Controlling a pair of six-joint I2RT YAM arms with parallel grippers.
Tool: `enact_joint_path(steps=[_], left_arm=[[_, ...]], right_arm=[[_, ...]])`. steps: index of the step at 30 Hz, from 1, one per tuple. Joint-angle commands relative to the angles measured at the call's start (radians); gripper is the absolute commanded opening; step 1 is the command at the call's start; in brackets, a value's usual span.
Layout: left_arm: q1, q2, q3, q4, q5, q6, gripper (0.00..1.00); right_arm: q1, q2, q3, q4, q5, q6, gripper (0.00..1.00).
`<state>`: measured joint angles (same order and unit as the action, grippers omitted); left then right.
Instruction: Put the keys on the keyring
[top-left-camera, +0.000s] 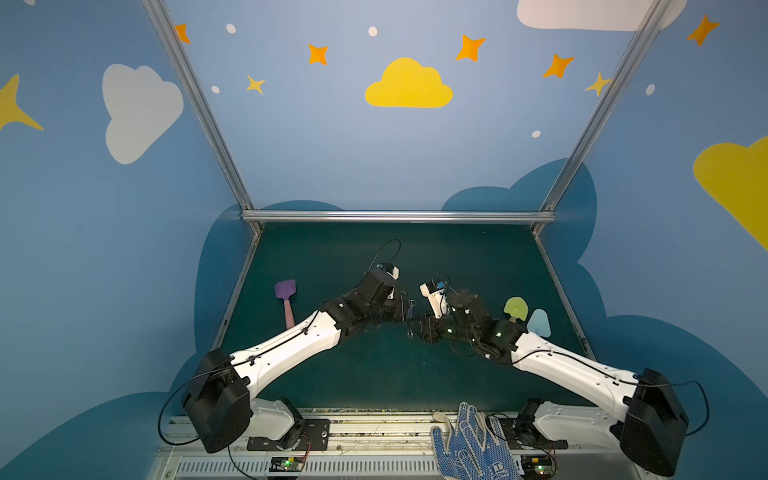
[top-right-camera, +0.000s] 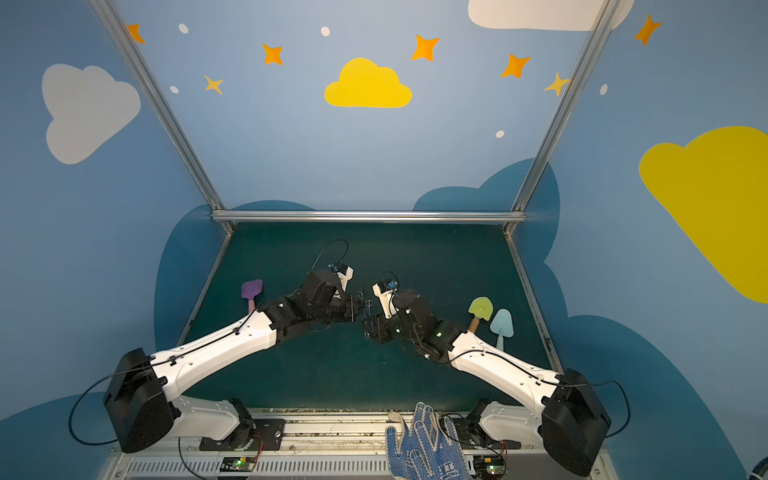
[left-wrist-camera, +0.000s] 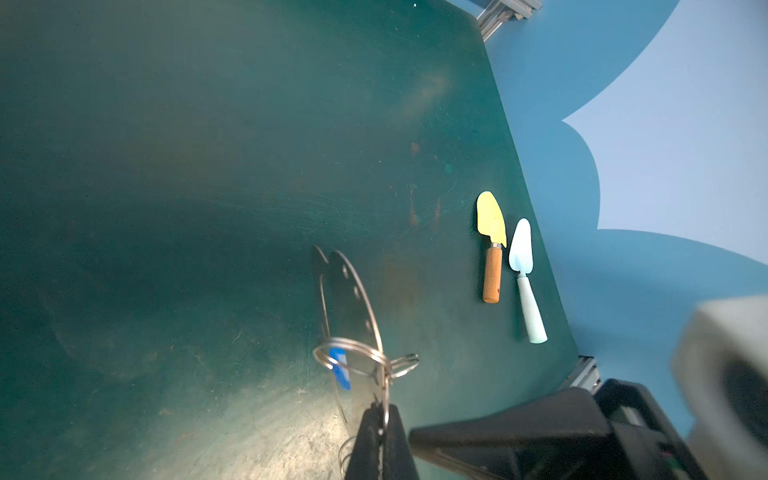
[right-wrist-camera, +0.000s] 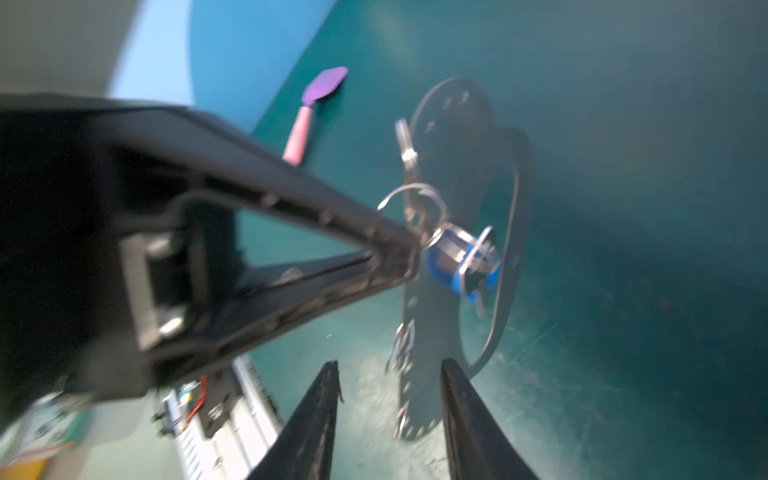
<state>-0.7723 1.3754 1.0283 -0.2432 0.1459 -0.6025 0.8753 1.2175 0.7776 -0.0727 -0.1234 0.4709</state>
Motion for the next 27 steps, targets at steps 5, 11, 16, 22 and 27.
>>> enact_joint_path(steps=[5,11,16,22,27], left_arm=[[0.014,-0.032,0.018,0.038,-0.002,-0.053,0.04],[0.028,-0.037,0.021,0.036,0.023,-0.079,0.04],[0.037,-0.035,0.021,0.046,0.040,-0.096,0.04],[0.049,-0.050,0.023,0.059,0.050,-0.108,0.18],[0.063,-0.095,0.007,0.056,0.036,-0.107,0.39]], right_arm=[[0.037,0.051,0.047,-0.037,0.160,-0.014,0.41],[0.061,0.062,0.058,-0.056,0.213,-0.036,0.27],[0.080,0.061,0.066,-0.069,0.249,-0.060,0.06],[0.088,0.029,0.047,-0.057,0.264,-0.073,0.00],[0.073,-0.012,0.027,-0.044,0.276,-0.026,0.00]])
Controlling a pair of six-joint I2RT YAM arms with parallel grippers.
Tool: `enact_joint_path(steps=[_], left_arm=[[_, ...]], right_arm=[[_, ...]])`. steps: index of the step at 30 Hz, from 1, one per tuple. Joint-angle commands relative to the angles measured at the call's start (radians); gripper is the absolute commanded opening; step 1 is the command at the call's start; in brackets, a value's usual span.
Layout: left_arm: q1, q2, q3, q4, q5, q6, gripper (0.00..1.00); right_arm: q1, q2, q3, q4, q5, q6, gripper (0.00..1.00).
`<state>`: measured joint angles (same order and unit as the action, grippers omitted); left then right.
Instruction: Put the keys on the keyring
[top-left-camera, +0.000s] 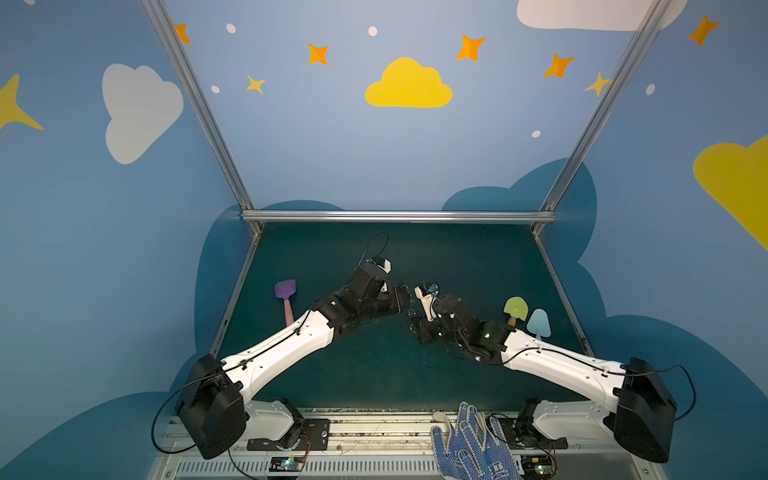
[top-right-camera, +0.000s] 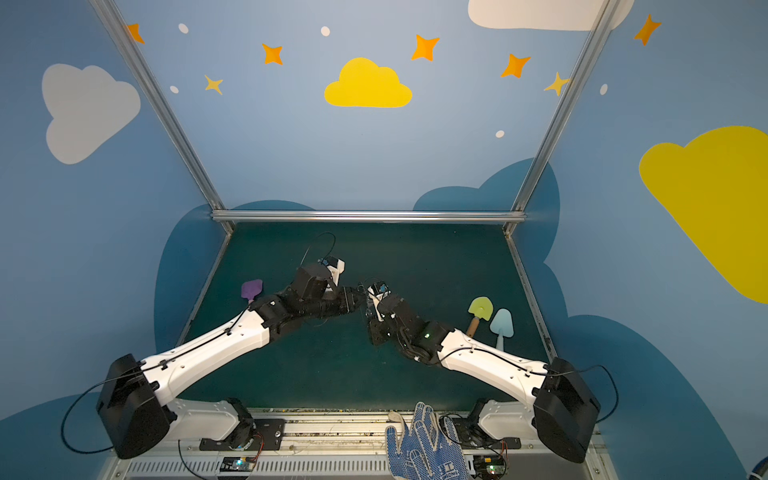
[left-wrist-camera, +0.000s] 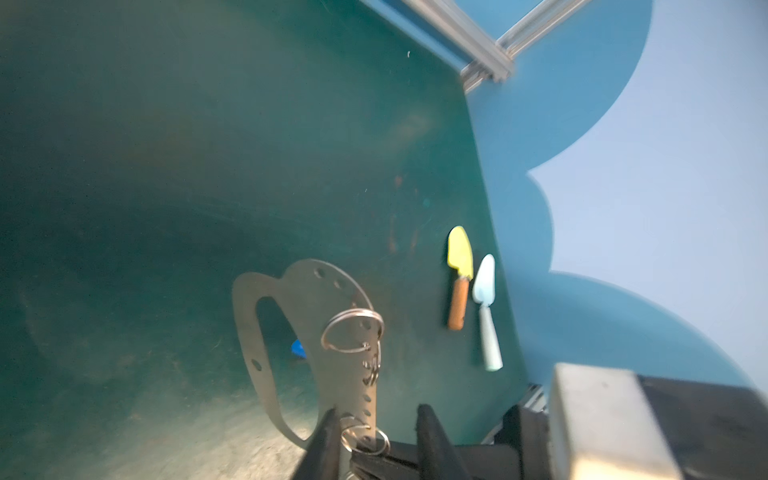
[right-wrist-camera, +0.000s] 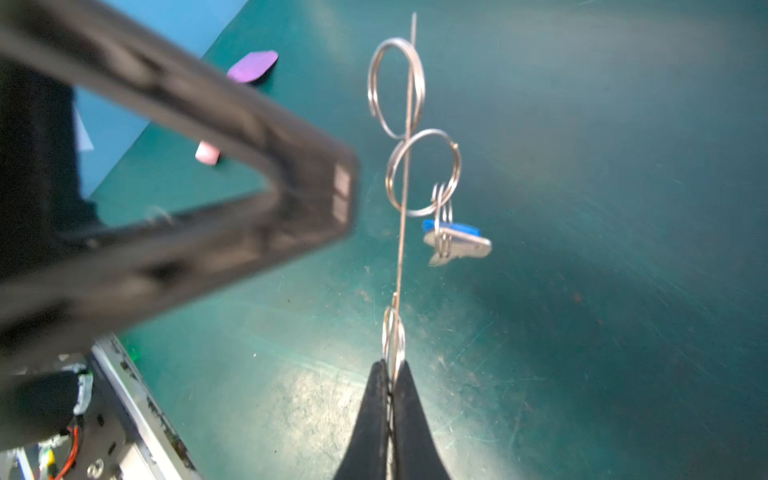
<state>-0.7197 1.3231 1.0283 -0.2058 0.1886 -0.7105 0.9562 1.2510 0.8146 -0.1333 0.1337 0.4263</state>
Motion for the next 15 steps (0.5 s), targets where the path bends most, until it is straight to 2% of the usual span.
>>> enact_joint_path(steps=[1,3,7,10,15], left_arm=[[0.016,-0.056,-0.002,0.015,-0.012,-0.001,0.41],[0.026,-0.089,-0.027,0.000,-0.043,-0.020,0.45],[0.069,-0.164,-0.124,0.046,-0.040,-0.039,0.49],[0.123,-0.209,-0.211,0.145,0.058,-0.070,0.53],[0.220,-0.229,-0.326,0.420,0.260,-0.152,0.57]], right_arm=[[-0.015,-0.058,-0.012,0.017,0.007,0.021,0.00],[-0.033,-0.083,-0.018,0.024,-0.031,0.034,0.00],[-0.098,-0.146,-0.055,0.106,-0.197,0.085,0.00],[-0.140,-0.182,-0.078,0.176,-0.319,0.141,0.00],[-0.183,-0.215,-0.113,0.302,-0.480,0.226,0.00]])
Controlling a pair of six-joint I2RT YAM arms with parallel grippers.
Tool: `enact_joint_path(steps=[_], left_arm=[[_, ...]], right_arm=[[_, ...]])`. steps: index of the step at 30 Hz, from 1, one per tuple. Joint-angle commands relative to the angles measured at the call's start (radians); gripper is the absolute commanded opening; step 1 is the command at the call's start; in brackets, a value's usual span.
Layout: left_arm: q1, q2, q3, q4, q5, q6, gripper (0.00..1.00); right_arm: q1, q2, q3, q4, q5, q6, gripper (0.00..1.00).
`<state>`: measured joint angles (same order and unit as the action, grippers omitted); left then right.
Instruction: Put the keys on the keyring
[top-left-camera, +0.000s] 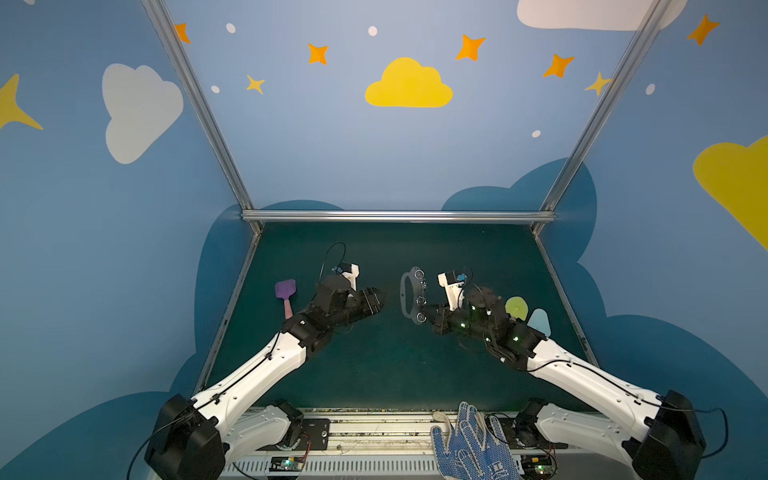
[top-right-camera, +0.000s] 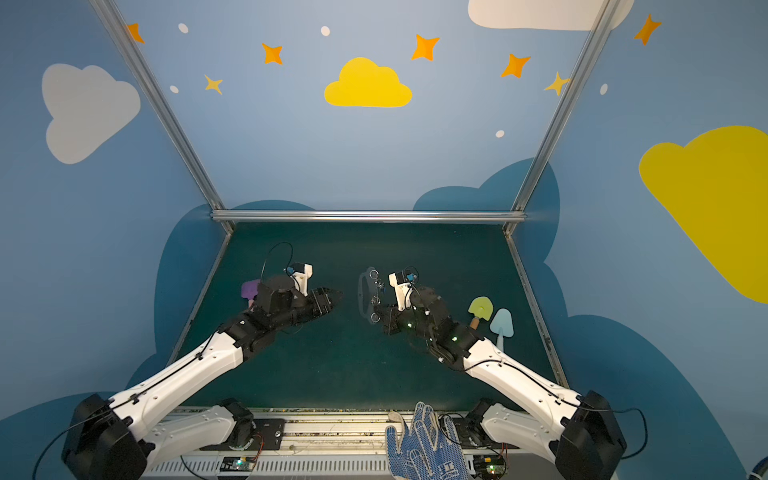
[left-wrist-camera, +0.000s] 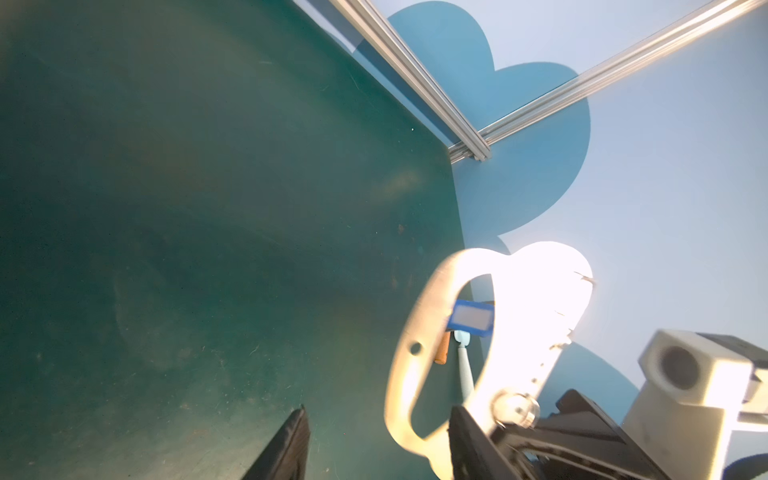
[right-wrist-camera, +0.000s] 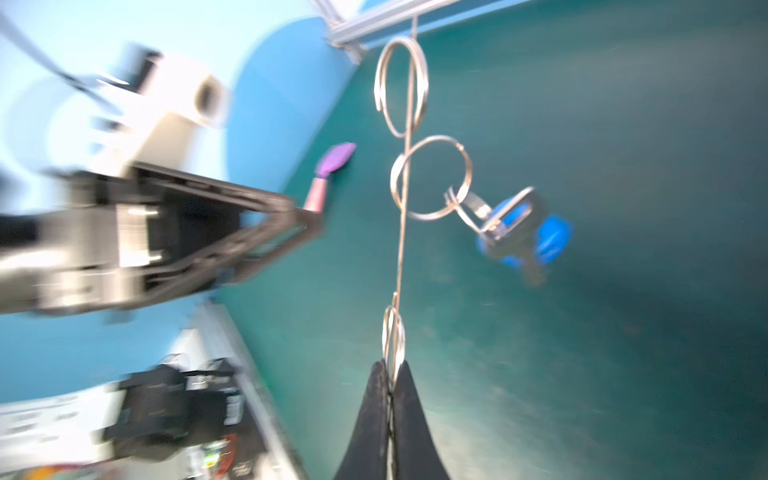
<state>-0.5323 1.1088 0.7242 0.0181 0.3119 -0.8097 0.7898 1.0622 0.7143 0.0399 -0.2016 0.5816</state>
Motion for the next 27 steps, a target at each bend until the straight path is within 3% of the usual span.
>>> enact_joint_path(steps=[1,5,10,22,27], left_arm=[[0.044,-0.008,-0.030,0.236,0.172,-0.057,0.57],[0.072,0.023,-0.022,0.319,0.274,-0.060,0.60],[0.075,0.040,-0.025,0.381,0.312,-0.077,0.59],[0.074,0.045,-0.029,0.473,0.391,-0.110,0.45],[0.073,0.034,-0.028,0.451,0.388,-0.102,0.20]], right_arm=[[-0.021,-0.028,-0.017,0.147,-0.165,0.082,0.00],[-0.041,-0.026,-0.032,0.203,-0.227,0.120,0.00],[-0.063,-0.016,-0.065,0.297,-0.294,0.174,0.00],[-0.095,-0.003,-0.098,0.411,-0.360,0.251,0.00],[-0.107,0.006,-0.103,0.421,-0.366,0.264,0.00]])
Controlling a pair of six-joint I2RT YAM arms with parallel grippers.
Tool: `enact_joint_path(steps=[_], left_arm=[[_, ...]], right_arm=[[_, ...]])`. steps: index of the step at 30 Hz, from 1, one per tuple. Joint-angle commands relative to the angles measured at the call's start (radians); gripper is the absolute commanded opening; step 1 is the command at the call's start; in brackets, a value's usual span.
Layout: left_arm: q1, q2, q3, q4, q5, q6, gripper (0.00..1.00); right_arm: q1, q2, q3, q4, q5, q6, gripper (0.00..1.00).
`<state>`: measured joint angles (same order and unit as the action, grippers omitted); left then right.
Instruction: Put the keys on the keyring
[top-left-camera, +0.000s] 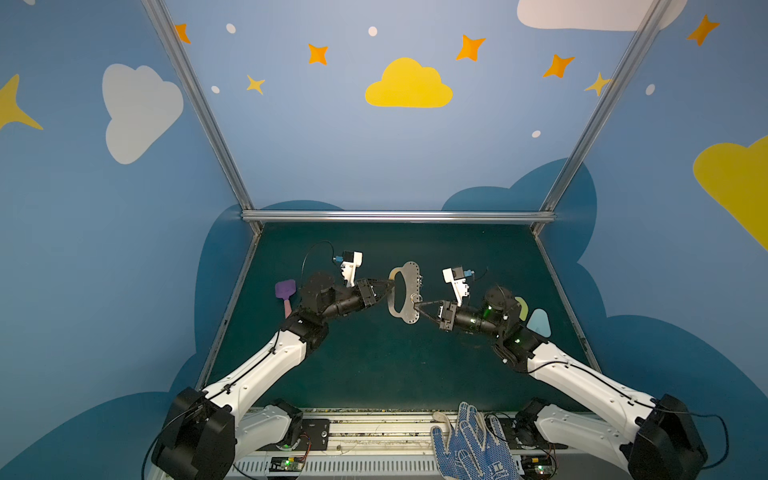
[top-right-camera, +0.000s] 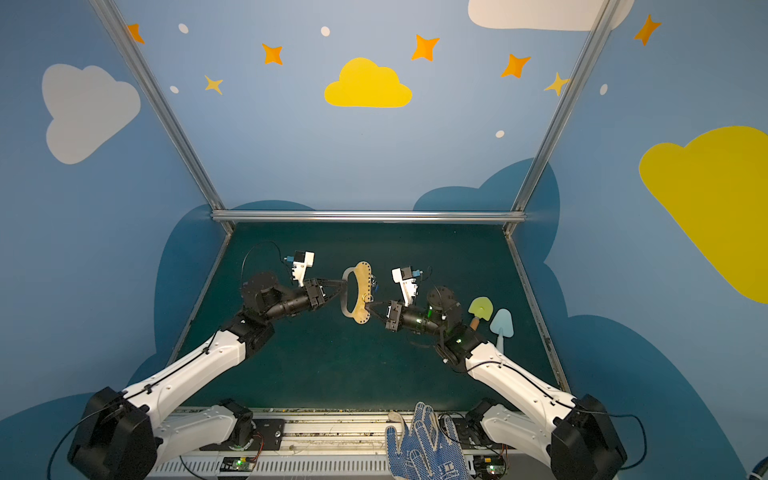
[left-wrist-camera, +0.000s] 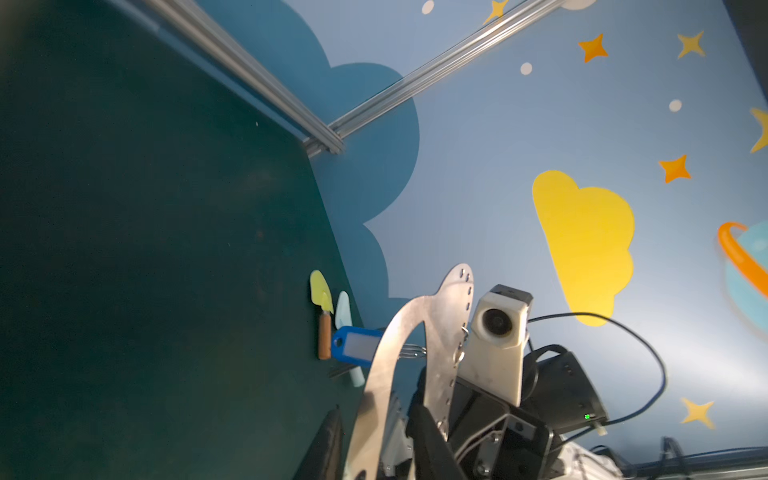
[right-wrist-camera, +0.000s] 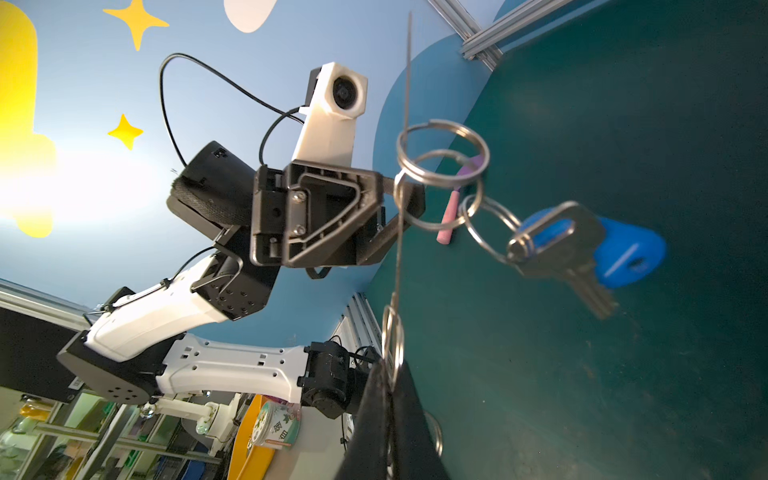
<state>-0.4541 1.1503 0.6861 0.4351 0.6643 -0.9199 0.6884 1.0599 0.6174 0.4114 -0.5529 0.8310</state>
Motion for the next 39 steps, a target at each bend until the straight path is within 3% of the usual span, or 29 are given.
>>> enact_joint_path(steps=[1,5,9,10,16,24,29,34,39], left_arm=[[-0.004,-0.010,0.012,0.029,0.034,0.012,0.18],[-0.004,-0.012,0.035,-0.017,0.035,0.035,0.04],[-0.002,-0.018,0.077,-0.146,-0.018,0.084,0.04],[-0.003,-0.022,0.096,-0.215,-0.051,0.113,0.04],[-0.002,-0.014,0.206,-0.532,-0.219,0.247,0.04],[-0.002,0.091,0.411,-0.861,-0.296,0.389,0.04],[-0.002,0.132,0.487,-0.943,-0.295,0.395,0.04],[-0.002,0.147,0.519,-0.949,-0.267,0.391,0.04],[-0.006,0.188,0.543,-0.927,-0.248,0.368,0.04]], right_arm=[[-0.008,0.011,-0.006,0.044,-0.018,0.014,0.00],[-0.017,0.024,-0.010,0.023,-0.021,0.017,0.00],[-0.037,0.025,-0.011,-0.052,0.001,0.009,0.26],[-0.043,0.023,-0.014,-0.078,0.010,-0.002,0.29],[-0.070,-0.013,-0.042,-0.247,0.057,-0.056,0.34],[-0.100,-0.075,-0.035,-0.534,0.201,-0.155,0.35],[-0.101,-0.063,0.011,-0.596,0.191,-0.217,0.41],[-0.101,-0.006,0.029,-0.582,0.107,-0.267,0.44],[-0.101,0.006,0.013,-0.558,0.126,-0.261,0.46]])
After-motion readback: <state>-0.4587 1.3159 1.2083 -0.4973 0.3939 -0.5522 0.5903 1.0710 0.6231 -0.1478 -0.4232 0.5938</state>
